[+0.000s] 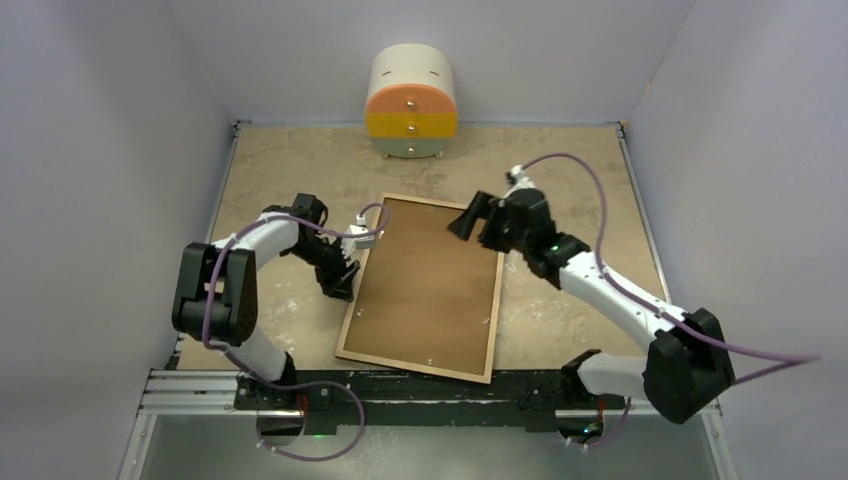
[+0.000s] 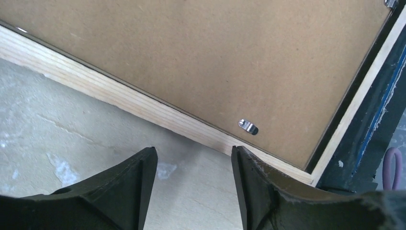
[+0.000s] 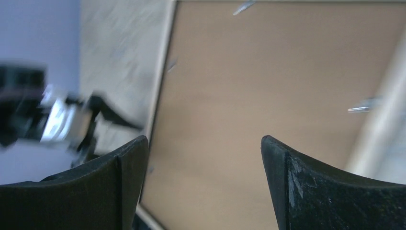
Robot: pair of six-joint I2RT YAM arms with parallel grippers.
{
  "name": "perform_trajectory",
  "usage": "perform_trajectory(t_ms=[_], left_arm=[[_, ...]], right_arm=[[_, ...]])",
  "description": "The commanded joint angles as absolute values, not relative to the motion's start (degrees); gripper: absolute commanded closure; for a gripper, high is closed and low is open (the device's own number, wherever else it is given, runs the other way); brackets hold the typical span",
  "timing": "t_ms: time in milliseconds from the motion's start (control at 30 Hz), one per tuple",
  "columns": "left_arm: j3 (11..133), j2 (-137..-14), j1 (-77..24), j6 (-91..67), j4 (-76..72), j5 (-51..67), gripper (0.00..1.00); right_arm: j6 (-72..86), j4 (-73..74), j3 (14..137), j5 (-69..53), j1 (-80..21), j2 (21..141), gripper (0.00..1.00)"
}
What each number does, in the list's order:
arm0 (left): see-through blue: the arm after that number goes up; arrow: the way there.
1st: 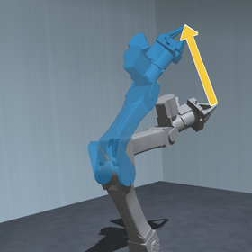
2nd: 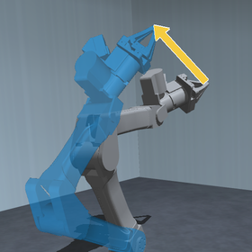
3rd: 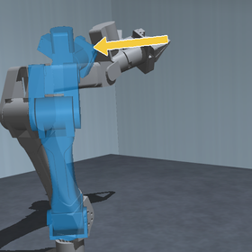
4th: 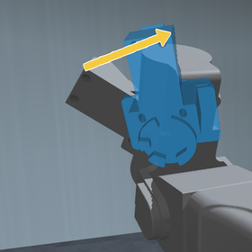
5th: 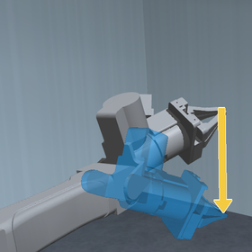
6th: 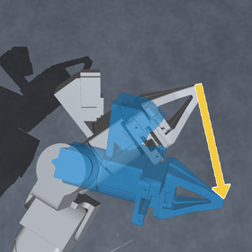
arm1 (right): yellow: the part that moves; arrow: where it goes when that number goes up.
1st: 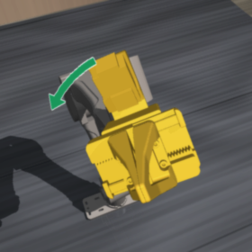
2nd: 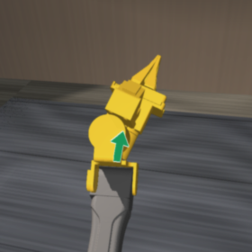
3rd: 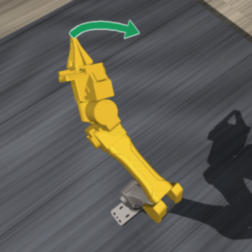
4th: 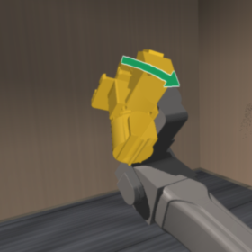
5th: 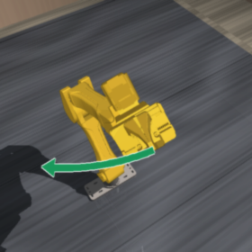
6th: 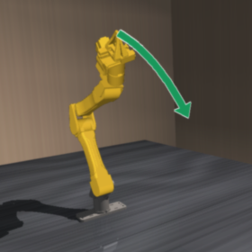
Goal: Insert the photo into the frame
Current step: Install the photo frame at the center of the board.
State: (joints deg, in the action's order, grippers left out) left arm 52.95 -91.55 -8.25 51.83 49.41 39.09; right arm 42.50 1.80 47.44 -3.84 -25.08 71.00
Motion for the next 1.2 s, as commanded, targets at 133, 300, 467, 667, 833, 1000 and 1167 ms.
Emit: perform_trajectory(t_ms=[133, 300, 467, 667, 833, 1000, 1167], left_arm=[[57.61, -99.26, -7.91, 49.49, 47.32, 41.42, 0.49], [57.12, -100.26, -7.91, 49.61, 46.78, 40.78, 0.56], [56.5, -100.37, -7.91, 49.82, 46.58, 40.85, 0.61], [56.08, -99.68, -7.91, 50.09, 46.73, 40.87, 0.61], [56.25, -99.35, -7.91, 50.34, 47.2, 41.2, 0.61], [56.25, -99.27, -7.91, 50.32, 47.37, 41.85, 0.61], [56.33, -99.31, -7.91, 50.31, 47.45, 42.01, 0.61]], right_arm=[[53.14, -14.88, 45.4, -6.16, -48.93, 80.83, 0.13], [54.01, -21.42, 49.34, -7.25, -56.16, 90.28, 0.15], [55.06, -25.24, 53.21, -9.01, -60.08, 98.18, 0.17], [55.68, -26.54, 56.46, -10.11, -61.94, 104.05, 0.17], [55.95, -27.17, 57.93, -10.9, -62.35, 107.43, 0.18], [56.5, -27.85, 58.41, -11.68, -62.53, 109.35, 0.18], [57.15, -28.91, 58.69, -12.15, -62.63, 110.71, 0.18]])
